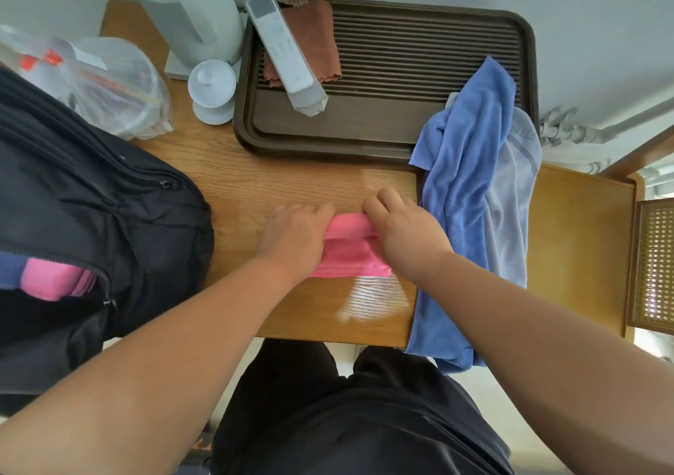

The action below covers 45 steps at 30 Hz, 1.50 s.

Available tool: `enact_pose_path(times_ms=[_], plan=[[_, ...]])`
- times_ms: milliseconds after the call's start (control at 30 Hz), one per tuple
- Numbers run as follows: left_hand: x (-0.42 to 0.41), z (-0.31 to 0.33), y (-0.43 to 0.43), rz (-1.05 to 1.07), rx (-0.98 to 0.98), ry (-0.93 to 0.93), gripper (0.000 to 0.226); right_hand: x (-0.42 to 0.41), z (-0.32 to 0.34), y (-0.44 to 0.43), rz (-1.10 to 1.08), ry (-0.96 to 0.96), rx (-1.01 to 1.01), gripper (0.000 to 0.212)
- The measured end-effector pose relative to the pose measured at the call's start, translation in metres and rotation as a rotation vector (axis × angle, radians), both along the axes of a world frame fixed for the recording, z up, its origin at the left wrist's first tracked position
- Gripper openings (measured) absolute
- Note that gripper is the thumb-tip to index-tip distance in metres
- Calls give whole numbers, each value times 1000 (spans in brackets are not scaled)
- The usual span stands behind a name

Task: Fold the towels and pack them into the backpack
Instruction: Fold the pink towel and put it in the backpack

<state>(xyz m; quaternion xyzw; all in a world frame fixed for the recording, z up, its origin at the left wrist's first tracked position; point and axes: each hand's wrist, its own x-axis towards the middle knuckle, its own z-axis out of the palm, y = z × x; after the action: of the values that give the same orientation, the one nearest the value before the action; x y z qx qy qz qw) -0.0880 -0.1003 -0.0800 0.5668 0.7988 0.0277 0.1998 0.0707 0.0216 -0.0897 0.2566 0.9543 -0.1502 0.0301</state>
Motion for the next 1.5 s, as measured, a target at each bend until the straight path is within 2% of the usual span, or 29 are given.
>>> enact_pose_path(times_ms=[100, 167, 300, 433, 467, 533, 600, 700, 800, 867, 967, 1033, 1133, 1200, 1267, 1333, 1400, 1500], plan=[[8, -3, -19, -69, -9, 25, 51, 24, -1, -8, 120, -41, -45, 62], [17, -5, -35, -111, -35, 32, 57, 35, -5, -16, 128, -8, -26, 59], [40, -14, -65, -162, -88, 81, 75, 47, -22, -38, 84, 90, 5, 36], [57, -28, -84, -139, -141, 91, 85, 53, -26, -49, -7, 87, -16, 33], [61, -30, -85, -125, -148, 91, 87, 55, -24, -49, -16, 52, -4, 34], [68, -33, -84, -100, -171, 94, 90, 58, -17, -49, -18, -32, 33, 51], [72, -36, -82, -88, -196, 102, 91, 57, -10, -50, -21, -14, 71, 63], [76, -35, -80, -73, -220, 97, 90, 43, -4, -52, -9, 17, 97, 56], [74, -33, -79, -57, -225, 48, 85, 27, -10, -52, -32, -153, 2, 65], [71, -31, -78, -11, -172, -75, 78, 25, -19, -50, -33, -253, -62, 68], [64, -24, -67, 187, -9, -215, 70, 27, -25, -46, -24, -257, -92, 70], [59, -20, -54, 250, -6, -175, 69, 29, -26, -45, 0, -211, -75, 71], [51, -12, -36, 172, -87, -118, 70, 36, -25, -43, 52, -98, -26, 65], [48, -6, -29, 118, -146, -113, 60, 40, -19, -39, 76, -71, -9, 55], [52, 3, -25, 82, -161, -108, 43, 43, -6, -39, 111, -124, -35, 47], [58, 13, -25, 129, -141, -163, 32, 48, 5, -38, 89, -125, -165, 40], [61, 25, -28, 266, -102, -314, 28, 51, 22, -32, -19, -57, -358, 39], [61, 55, -37, 545, -6, -563, 36, 57, 47, -19, -193, 129, -605, 43]])
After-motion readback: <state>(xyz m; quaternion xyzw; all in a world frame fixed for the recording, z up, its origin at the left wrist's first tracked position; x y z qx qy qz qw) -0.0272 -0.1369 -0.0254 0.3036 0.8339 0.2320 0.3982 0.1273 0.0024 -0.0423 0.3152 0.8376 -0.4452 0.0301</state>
